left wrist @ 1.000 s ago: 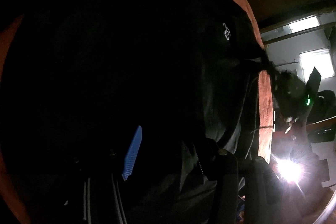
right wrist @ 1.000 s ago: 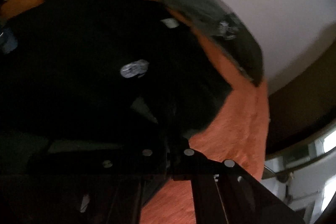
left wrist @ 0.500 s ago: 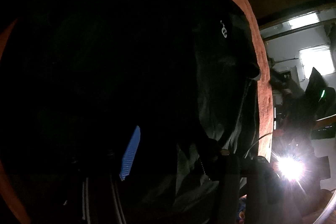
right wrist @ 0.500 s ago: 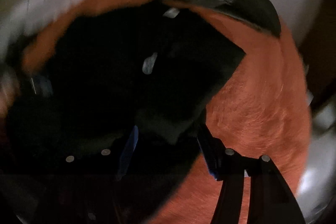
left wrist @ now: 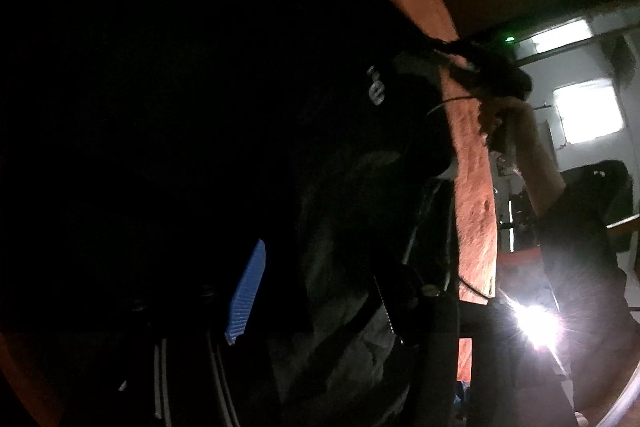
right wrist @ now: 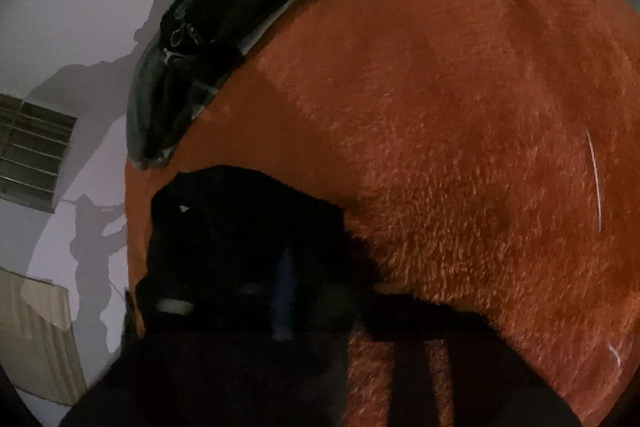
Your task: Fold clothes
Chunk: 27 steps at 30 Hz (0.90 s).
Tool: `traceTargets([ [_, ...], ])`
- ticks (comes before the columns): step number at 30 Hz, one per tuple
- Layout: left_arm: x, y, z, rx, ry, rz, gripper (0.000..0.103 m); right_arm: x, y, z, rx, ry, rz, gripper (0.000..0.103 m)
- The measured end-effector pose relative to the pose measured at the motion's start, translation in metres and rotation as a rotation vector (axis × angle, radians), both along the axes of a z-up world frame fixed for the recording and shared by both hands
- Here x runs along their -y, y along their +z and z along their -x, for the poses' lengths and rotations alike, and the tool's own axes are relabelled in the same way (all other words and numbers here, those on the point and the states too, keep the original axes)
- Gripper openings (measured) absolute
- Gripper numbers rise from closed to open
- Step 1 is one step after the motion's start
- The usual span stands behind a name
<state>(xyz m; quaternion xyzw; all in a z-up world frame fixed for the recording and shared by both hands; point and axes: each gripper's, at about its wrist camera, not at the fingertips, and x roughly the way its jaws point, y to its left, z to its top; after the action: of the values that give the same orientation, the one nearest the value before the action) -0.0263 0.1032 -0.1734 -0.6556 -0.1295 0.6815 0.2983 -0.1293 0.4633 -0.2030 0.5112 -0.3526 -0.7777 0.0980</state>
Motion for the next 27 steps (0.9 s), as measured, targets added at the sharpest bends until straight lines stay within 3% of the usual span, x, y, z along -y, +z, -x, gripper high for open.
traceTargets([
  [1,0.003,-0.006,-0.001,0.016,0.011,0.008,0.057,-0.001,0.008,0.001,-0.031,-0.001,-0.045,0.004],
  [4,0.013,-0.015,-0.005,0.037,0.028,0.029,0.057,0.0,0.044,0.007,-0.133,0.028,-0.311,0.004],
  [6,0.015,-0.018,-0.004,0.04,0.032,0.045,0.057,0.008,0.054,0.024,-0.129,0.064,-0.423,0.004],
  [9,0.011,-0.019,0.0,0.036,0.038,0.05,0.057,0.02,0.037,0.043,-0.048,0.113,-0.467,0.004],
  [13,0.004,-0.008,0.004,0.003,0.039,0.029,0.057,0.019,0.022,0.041,0.049,0.099,-0.428,0.014],
  [14,0.001,-0.004,0.006,-0.009,0.035,0.022,0.057,0.01,0.034,0.03,0.022,0.063,-0.388,0.028],
  [16,-0.005,0.005,0.014,-0.035,0.019,0.015,0.057,-0.007,0.06,0.006,-0.034,-0.01,-0.309,0.044],
  [21,-0.054,0.021,0.065,-0.071,-0.037,0.015,0.057,-0.031,0.118,-0.101,-0.168,-0.048,-0.166,0.044],
  [25,-0.136,0.031,0.116,-0.131,-0.102,0.029,0.057,-0.013,0.113,-0.168,-0.21,0.034,-0.172,0.044],
  [27,-0.176,0.028,0.135,-0.17,-0.134,0.066,0.057,0.015,0.098,-0.197,-0.194,0.129,-0.239,0.044],
])
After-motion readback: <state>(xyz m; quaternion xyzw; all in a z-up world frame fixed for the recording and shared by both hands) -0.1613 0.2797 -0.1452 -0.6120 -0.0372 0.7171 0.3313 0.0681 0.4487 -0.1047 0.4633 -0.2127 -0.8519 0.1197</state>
